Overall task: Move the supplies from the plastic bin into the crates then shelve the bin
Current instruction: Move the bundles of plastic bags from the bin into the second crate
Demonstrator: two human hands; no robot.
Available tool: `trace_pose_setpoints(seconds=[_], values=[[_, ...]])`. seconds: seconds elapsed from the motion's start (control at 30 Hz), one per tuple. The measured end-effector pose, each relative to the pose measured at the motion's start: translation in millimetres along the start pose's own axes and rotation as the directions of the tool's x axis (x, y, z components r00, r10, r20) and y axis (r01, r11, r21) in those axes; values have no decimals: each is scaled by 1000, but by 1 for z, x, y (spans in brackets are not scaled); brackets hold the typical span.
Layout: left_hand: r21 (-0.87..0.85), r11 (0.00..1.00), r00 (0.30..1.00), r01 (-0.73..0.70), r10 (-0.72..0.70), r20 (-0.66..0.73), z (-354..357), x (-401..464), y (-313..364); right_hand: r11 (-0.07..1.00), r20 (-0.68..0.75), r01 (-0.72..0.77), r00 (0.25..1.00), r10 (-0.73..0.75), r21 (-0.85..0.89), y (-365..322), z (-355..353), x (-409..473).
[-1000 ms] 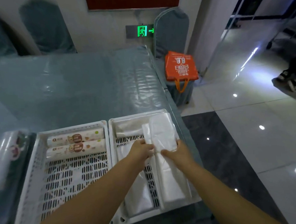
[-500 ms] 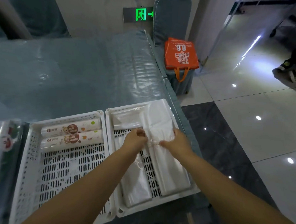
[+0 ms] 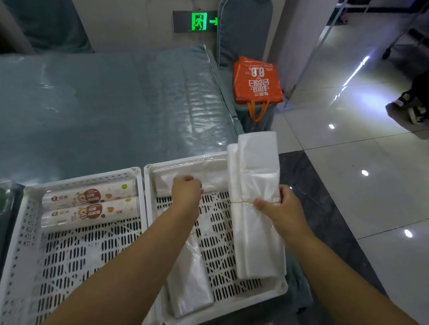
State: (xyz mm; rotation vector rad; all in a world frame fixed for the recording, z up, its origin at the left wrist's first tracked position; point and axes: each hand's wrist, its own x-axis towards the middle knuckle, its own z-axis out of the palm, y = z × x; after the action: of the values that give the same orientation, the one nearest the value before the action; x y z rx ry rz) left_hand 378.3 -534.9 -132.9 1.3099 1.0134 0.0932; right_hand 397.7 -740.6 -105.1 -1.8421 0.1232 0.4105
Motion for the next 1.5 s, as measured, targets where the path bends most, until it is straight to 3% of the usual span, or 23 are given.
trace_pose_setpoints(seconds=[0.03,0.07,0.1,0.13,0.17,0.2,0.27,0.4,0.77,0.97,1.1,1.33,1.5], values=[[203,956,977,-210,215,-3,-1,0,1,1000,-13,1,1000,-1,22,0,-4,1],[431,812,908,-395,418,44,-3,4,1,999,-22,-1,1000,2,41,-1,-8,3],[628,583,807,-515,576,127,-6,11,2,998,-28,-7,1000,9,55,-1,-11,4],[758,343,711,-556,668,220,-11,18,2,998,-31,-15,999,17,65,-1,-14,5],[828,157,666,-538,681,304,-16,25,1,997,-29,-20,999,22,72,0,-15,5],[857,40,660,-514,656,365,-19,31,1,997,-25,-23,999,25,78,0,-16,6],[869,-65,676,-490,601,426,-22,38,-1,996,-14,-27,1000,28,83,0,-17,6],[861,-145,697,-488,529,484,-16,42,-5,997,-6,-31,999,32,71,1,-14,5],[893,-127,822,-431,354,447,-13,49,-1,995,3,-49,999,49,85,0,-16,2],[889,87,821,-450,432,373,-7,39,1,996,4,-55,998,55,76,-1,-16,-2],[869,170,832,-465,421,362,-13,29,22,997,3,-48,999,48,61,-4,-16,-6],[757,485,823,-439,554,122,-66,12,83,999,114,23,993,-19,-33,-6,17,-13],[669,612,851,-422,523,59,-90,0,75,963,145,46,989,-7,-266,16,53,-15]])
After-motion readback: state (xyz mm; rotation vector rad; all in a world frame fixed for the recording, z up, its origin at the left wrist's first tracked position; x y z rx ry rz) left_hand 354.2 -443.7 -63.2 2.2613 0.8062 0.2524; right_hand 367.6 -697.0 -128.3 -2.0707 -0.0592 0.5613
